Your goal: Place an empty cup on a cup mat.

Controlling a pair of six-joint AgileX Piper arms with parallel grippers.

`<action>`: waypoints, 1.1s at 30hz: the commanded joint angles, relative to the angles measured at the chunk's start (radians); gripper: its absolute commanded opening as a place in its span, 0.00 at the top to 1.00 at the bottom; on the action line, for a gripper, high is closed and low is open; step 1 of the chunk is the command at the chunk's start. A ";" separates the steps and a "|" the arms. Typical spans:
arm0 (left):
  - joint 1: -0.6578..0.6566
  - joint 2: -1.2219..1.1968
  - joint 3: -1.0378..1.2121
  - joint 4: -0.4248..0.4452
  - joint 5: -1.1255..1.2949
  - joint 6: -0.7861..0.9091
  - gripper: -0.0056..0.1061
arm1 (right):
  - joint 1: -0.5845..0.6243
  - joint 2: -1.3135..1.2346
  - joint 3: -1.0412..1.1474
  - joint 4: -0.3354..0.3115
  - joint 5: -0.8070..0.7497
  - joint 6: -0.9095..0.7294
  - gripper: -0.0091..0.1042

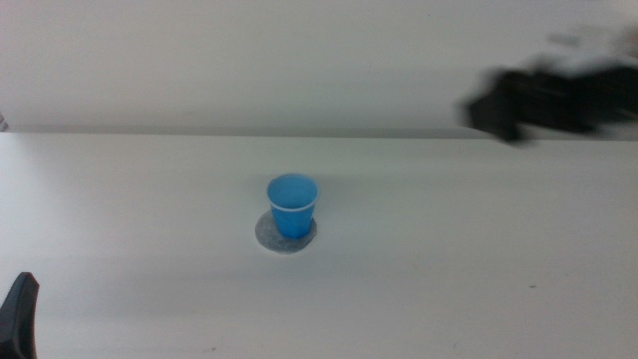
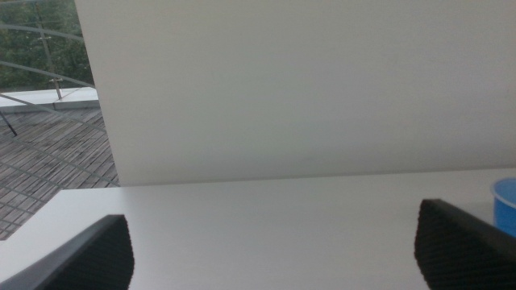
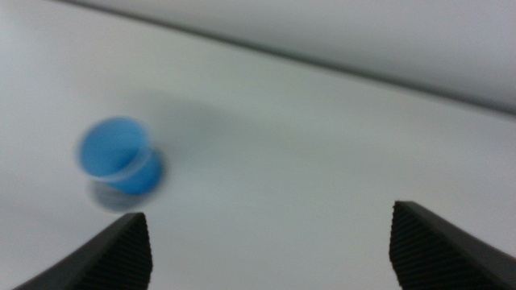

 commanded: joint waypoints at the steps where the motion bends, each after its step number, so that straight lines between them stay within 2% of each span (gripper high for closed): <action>1: -0.008 -0.040 0.041 0.000 -0.012 0.000 0.11 | -0.070 -0.182 0.160 0.017 -0.079 -0.101 0.22; 5: -0.008 -0.040 0.041 0.000 -0.012 0.000 0.11 | -0.228 -0.490 0.396 -0.006 -0.136 -0.130 0.21; 8: -0.008 -0.040 0.041 0.000 -0.012 0.000 0.11 | -0.298 -0.704 0.530 -0.024 -0.139 -0.130 0.16; 11: -0.008 -0.040 0.041 0.000 -0.012 0.000 0.11 | -0.314 -0.875 0.648 -0.047 -0.150 -0.126 0.10; 16: -0.008 -0.040 0.041 0.000 -0.012 0.000 0.11 | -0.314 -1.093 0.751 -0.069 -0.156 -0.126 0.10; 29: -0.008 -0.040 0.041 0.000 -0.012 0.000 0.11 | -0.314 -1.274 0.782 -0.078 -0.167 -0.107 0.10; 30: -0.008 -0.040 0.041 0.000 -0.012 0.000 0.11 | -0.314 -1.274 0.793 -0.096 -0.181 -0.101 0.10; 33: -0.008 -0.040 0.041 0.000 -0.012 0.000 0.11 | -0.345 -1.274 0.862 -0.094 -0.295 -0.071 0.10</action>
